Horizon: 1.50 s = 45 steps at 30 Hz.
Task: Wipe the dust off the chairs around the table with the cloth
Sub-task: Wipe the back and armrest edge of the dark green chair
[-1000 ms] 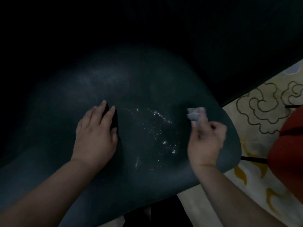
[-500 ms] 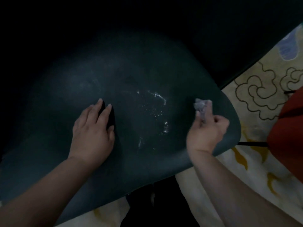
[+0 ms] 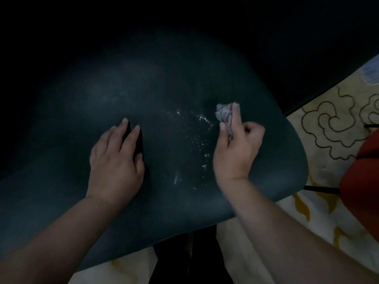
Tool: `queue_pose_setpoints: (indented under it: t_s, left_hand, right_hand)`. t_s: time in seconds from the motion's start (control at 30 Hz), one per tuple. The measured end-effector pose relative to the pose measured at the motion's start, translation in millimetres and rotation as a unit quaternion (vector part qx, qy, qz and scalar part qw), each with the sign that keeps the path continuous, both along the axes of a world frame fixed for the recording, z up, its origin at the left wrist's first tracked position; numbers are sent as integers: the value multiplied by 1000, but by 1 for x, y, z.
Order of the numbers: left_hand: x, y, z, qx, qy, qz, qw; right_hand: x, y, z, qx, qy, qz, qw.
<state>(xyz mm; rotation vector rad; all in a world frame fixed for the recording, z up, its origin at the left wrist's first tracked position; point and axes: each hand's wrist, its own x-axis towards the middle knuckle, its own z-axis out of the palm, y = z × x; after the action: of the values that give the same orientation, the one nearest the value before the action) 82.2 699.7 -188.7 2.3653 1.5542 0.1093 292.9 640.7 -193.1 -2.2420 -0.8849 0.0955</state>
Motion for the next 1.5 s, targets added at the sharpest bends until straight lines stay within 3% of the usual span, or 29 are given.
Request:
queue_pose_setpoints:
  t_s: [0.13,0.23,0.3,0.47,0.57,0.67,0.8,1.0,1.13,1.33,1.4,1.5]
  left_hand:
    - [1,0,0,-1,6,5,1000]
    - [3,0,2,-4,8,12,1000]
    - [4,0,4,-7,6,14,1000]
    - [3,3,8,-11,6,21,1000]
    - [4,2,7,-14,8,43,999]
    - [5,-4,6,-18,3,57,998]
    - [4,-12,10,-39,6,70,997]
    - [3,-17,10,-47,3,73,996]
    - [3,-21,8,-45,-1,84,995]
    - [-1,-34,17,-88,40,68,993]
    - [-2,-38,21,-96,48,64,992]
    - [-2,-43,22,-101,45,72,991]
  right_hand:
    - [24,21,-9,-53,82,16,995]
    - [-5,1,-8,-90,28,194,976]
    - [-8,-11,-7,-85,20,252,964]
    - [35,48,-4,-50,-5,208,977]
    - [37,85,-7,-77,4,239,968]
    - [13,62,-6,-87,-1,314,946]
    - [5,14,0,-88,-9,464,881]
    - [13,94,-1,-48,-9,399,916]
    - [-5,100,-5,-89,-45,424,900]
    - [5,24,9,-104,2,542,834]
    - [12,27,11,-90,7,507,857]
    - [34,43,7,-88,-37,365,926]
